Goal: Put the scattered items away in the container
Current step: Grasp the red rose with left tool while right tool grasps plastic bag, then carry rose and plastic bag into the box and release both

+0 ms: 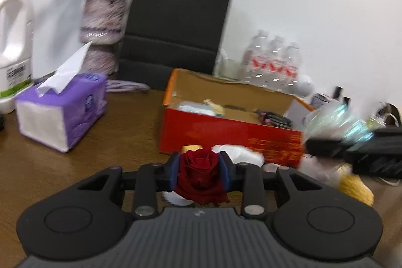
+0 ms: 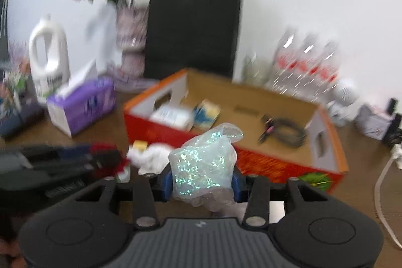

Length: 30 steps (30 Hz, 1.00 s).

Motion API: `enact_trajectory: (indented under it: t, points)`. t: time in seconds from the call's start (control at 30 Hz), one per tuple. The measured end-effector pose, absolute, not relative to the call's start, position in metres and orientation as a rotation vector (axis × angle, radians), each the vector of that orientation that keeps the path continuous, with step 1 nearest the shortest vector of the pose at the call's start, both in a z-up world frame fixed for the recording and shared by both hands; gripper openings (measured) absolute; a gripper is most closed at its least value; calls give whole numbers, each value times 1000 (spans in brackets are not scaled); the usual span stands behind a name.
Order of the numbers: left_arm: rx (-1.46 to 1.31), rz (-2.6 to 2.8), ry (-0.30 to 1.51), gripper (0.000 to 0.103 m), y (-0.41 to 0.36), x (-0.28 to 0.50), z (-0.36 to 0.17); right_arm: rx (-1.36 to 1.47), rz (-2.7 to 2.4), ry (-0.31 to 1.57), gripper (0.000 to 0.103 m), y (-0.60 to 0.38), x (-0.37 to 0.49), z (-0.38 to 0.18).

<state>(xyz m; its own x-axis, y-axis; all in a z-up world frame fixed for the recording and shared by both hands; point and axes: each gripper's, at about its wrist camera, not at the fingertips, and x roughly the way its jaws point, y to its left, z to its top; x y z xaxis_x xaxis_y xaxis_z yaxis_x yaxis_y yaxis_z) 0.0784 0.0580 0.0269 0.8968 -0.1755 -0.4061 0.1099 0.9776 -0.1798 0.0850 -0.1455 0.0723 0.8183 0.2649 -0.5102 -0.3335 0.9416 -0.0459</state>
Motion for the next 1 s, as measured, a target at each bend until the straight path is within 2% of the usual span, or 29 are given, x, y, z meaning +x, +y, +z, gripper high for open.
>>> enact_trajectory:
  t: [0.17, 0.23, 0.33, 0.5, 0.67, 1.0]
  points:
    - [-135, -133, 324, 33, 45, 34, 43, -126, 298, 412, 44, -178, 31, 79]
    - [-173, -161, 342, 33, 40, 7, 50, -149, 292, 320, 47, -186, 4, 77]
    - [-205, -183, 270, 33, 30, -42, 57, -164, 307, 211, 47, -194, -34, 72]
    - [-186, -133, 176, 34, 9, -107, 57, -81, 317, 174, 47, -198, -68, 62]
    - [-225, -115, 176, 34, -1, -140, 55, -132, 305, 27, 48, -203, -118, 54]
    - [-156, -135, 155, 34, -25, -160, 59, -29, 296, -13, 49, -236, -148, 47]
